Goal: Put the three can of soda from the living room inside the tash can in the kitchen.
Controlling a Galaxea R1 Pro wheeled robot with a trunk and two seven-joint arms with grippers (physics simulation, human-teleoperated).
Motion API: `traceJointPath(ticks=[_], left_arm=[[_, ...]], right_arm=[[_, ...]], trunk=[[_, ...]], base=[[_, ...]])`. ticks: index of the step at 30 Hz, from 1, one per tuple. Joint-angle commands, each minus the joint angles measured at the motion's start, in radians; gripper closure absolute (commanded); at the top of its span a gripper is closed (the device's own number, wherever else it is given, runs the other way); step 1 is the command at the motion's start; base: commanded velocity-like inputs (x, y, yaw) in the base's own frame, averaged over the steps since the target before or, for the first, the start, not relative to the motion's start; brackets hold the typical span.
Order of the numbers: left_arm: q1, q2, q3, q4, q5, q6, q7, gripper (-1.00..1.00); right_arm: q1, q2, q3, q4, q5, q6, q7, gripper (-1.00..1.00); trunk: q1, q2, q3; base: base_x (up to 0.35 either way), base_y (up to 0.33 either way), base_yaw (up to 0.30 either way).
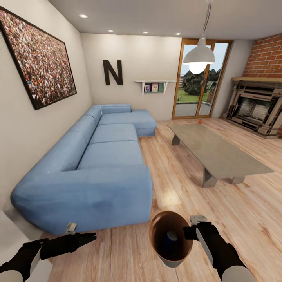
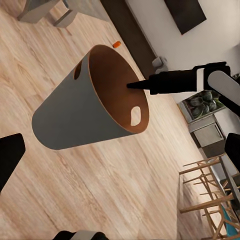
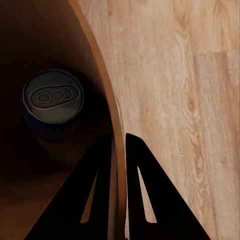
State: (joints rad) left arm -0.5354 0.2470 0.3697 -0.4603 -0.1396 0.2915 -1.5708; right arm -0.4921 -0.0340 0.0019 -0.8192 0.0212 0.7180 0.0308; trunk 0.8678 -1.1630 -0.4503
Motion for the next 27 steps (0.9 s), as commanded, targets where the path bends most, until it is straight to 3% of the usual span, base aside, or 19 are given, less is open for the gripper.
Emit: traceJointPath(ticks=[1,7,9,10,14,27], left_arm=[[0.0,0.0,0.0,0.0,0.0,0.0,0.0,-1.0],[0.0,0.0,0.0,0.0,0.0,0.0,0.0,-1.0],[0.0,0.0,0.0,0.0,0.0,0.0,0.0,-1.0],[0.0,0.0,0.0,0.0,0.0,0.0,0.0,-1.0],[0.0,0.0,0.0,0.0,0.0,0.0,0.0,-1.0],[0.0,0.0,0.0,0.0,0.0,0.001,0.0,-1.0]], right_arm=[[0.0,0.0,0.0,-0.001,-0.012,0.0,0.007,1.0],[0.0,-0.002,-0.003,-0.054,-0.012,0.009,0.009,1.0],[0.0,-0.005,-0.005,-0.116,-0.013,0.054,0.01,1.0],[0.0,-0.006,-0.006,-0.16,-0.014,0.118,0.01,1.0],[0.003,-0.007,-0.007,-0.233,-0.015,0.214,0.011,1.0],[0.004,-0.008,-0.008,-0.268,-0.015,0.253,0.011,1.0]], trunk=[[0.0,0.0,0.002],[0.0,0.0,0.011],[0.0,0.0,0.015],[0.0,0.0,0.016],[0.0,0.0,0.023],[0.0,0.0,0.044]], base=[[0.0,0.0,0.0],[0.0,0.0,0.0],[0.0,0.0,0.0],[0.0,0.0,0.0],[0.0,0.0,0.0],[0.0,0.0,0.0]])
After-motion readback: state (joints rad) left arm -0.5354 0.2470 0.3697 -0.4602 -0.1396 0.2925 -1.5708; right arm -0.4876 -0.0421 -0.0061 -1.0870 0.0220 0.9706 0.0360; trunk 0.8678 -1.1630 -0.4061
